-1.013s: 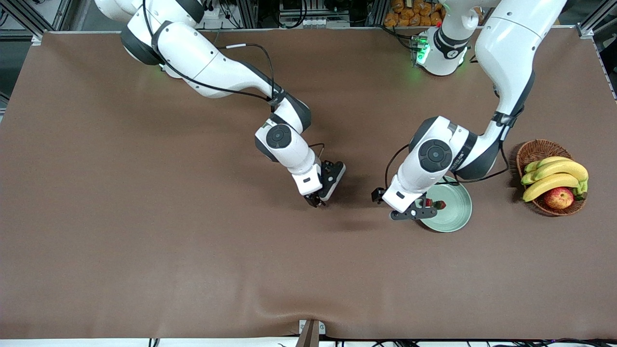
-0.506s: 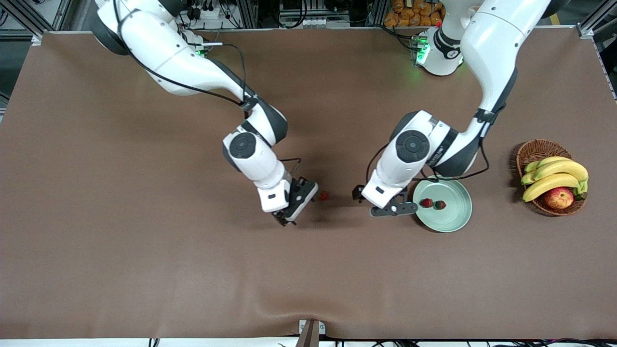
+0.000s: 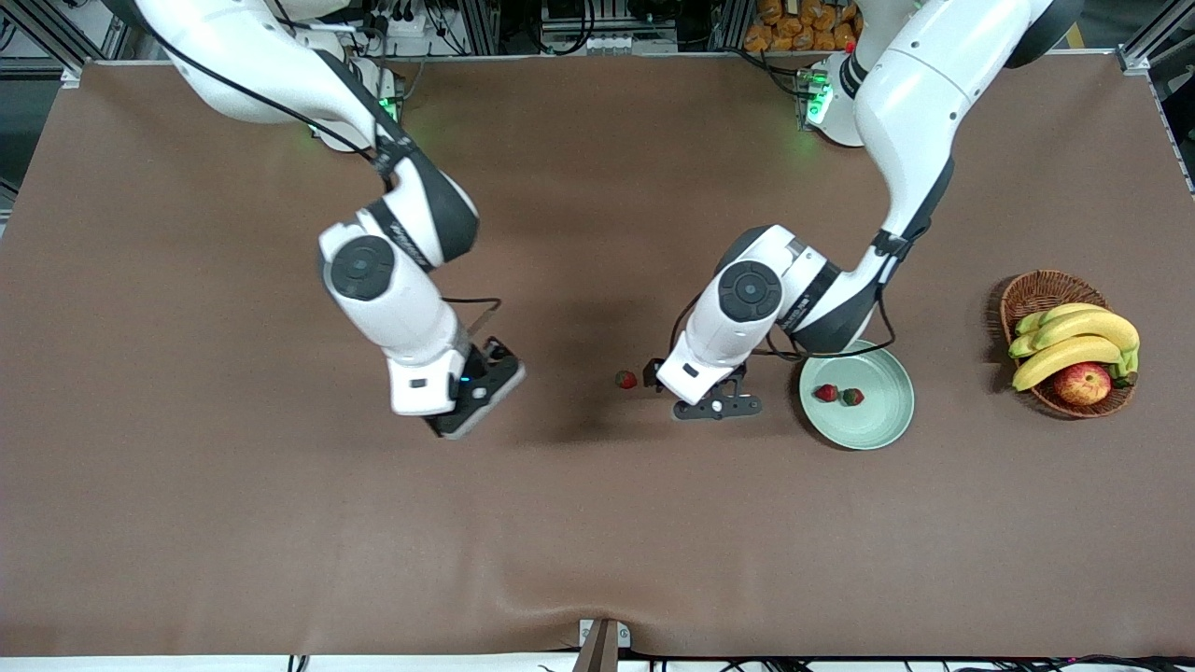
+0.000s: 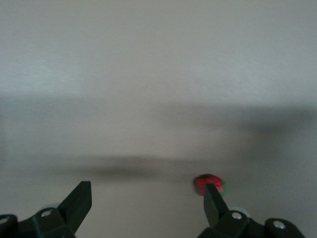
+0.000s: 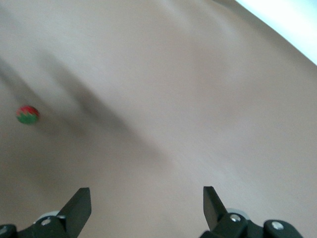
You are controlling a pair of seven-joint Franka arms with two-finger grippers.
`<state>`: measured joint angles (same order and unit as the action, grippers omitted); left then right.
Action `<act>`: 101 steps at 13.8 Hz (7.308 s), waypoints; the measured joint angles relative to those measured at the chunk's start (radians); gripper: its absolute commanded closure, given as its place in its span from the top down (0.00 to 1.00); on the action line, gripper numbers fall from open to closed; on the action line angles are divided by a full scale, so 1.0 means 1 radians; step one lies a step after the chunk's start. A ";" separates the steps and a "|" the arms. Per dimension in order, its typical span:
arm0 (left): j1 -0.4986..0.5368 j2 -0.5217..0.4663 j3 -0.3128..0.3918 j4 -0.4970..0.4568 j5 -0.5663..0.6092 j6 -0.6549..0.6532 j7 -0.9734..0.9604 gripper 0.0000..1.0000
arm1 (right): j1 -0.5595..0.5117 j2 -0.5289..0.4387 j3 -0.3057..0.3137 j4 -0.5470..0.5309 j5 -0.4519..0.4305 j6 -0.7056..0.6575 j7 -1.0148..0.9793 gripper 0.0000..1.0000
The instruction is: Collect all strawberries into plate
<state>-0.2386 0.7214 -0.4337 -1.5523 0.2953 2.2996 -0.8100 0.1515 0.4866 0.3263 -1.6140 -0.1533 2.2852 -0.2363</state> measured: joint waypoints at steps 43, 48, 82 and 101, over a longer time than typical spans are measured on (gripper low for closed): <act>-0.080 0.038 0.171 0.089 0.048 -0.101 0.004 0.04 | -0.171 -0.508 -0.400 0.123 0.173 -0.895 0.209 1.00; 0.073 -0.094 0.170 -0.063 0.071 -0.104 0.092 0.05 | -0.171 -0.508 -0.399 0.139 0.173 -0.895 0.281 1.00; 0.376 -0.113 0.154 -0.142 0.072 0.042 0.350 1.00 | -0.171 -0.508 -0.398 0.139 0.172 -0.895 0.287 1.00; 0.193 -0.463 0.292 -0.113 -0.020 -0.110 0.357 1.00 | -0.171 -0.508 -0.398 0.139 0.172 -0.895 0.288 1.00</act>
<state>-0.0459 0.2579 -0.1418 -1.6652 0.2752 2.1899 -0.4526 -0.0196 -0.0211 -0.0721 -1.4745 0.0191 1.3901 0.0515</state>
